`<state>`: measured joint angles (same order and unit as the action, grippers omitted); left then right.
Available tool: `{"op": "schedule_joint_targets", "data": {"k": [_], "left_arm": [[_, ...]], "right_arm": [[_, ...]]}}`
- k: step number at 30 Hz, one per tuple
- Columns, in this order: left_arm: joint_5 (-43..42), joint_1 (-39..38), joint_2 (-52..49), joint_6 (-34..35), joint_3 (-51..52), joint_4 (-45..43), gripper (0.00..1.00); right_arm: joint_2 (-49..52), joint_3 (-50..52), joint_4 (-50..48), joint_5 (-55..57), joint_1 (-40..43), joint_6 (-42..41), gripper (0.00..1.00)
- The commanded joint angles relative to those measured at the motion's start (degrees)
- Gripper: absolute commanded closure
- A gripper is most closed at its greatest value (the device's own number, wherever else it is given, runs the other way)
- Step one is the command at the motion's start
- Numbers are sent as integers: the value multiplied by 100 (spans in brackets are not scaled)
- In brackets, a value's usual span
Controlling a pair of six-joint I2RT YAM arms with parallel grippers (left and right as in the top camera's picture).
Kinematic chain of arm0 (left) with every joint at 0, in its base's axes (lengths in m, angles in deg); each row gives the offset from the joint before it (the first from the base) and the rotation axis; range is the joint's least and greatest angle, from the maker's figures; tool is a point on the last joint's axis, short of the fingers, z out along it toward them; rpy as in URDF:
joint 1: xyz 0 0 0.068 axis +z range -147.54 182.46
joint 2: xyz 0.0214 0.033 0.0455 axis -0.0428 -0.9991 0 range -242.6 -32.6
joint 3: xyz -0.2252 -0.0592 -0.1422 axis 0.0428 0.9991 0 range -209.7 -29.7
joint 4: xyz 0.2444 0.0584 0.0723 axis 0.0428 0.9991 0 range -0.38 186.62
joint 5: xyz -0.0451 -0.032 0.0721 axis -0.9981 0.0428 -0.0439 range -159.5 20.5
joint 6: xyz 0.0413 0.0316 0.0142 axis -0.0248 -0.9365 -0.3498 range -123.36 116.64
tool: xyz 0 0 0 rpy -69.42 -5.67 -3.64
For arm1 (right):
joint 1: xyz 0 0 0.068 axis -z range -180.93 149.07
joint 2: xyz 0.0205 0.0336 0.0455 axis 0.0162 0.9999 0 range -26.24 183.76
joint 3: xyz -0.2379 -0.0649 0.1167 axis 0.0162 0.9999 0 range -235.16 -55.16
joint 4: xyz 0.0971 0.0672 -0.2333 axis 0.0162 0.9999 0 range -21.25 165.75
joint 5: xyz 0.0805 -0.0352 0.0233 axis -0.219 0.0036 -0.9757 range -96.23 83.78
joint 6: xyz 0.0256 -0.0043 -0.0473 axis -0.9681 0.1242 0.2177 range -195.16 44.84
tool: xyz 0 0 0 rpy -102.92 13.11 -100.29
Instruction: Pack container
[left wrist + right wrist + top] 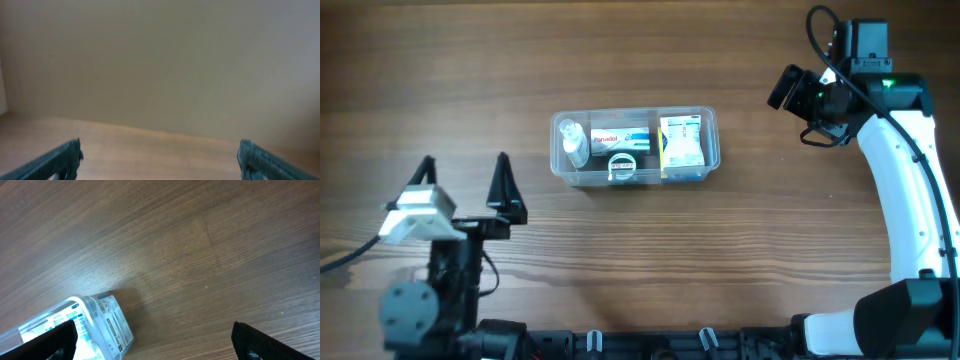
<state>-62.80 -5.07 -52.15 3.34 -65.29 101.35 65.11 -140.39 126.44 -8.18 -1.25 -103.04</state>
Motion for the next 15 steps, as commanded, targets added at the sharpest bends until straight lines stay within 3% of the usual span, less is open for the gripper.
{"op": "schedule_joint_targets", "data": {"k": [1,5,15], "left_arm": [[-155,28,70,15,800,-769,0],[-240,26,76,17,1189,-1139,0],[-356,197,713,15,1491,-1043,0]], "right_arm": [[-114,-52,-9,-72,-4,-68,0],[-114,-52,-9,-74,-4,-70,0],[-114,-52,-9,-72,-4,-68,0]]}}
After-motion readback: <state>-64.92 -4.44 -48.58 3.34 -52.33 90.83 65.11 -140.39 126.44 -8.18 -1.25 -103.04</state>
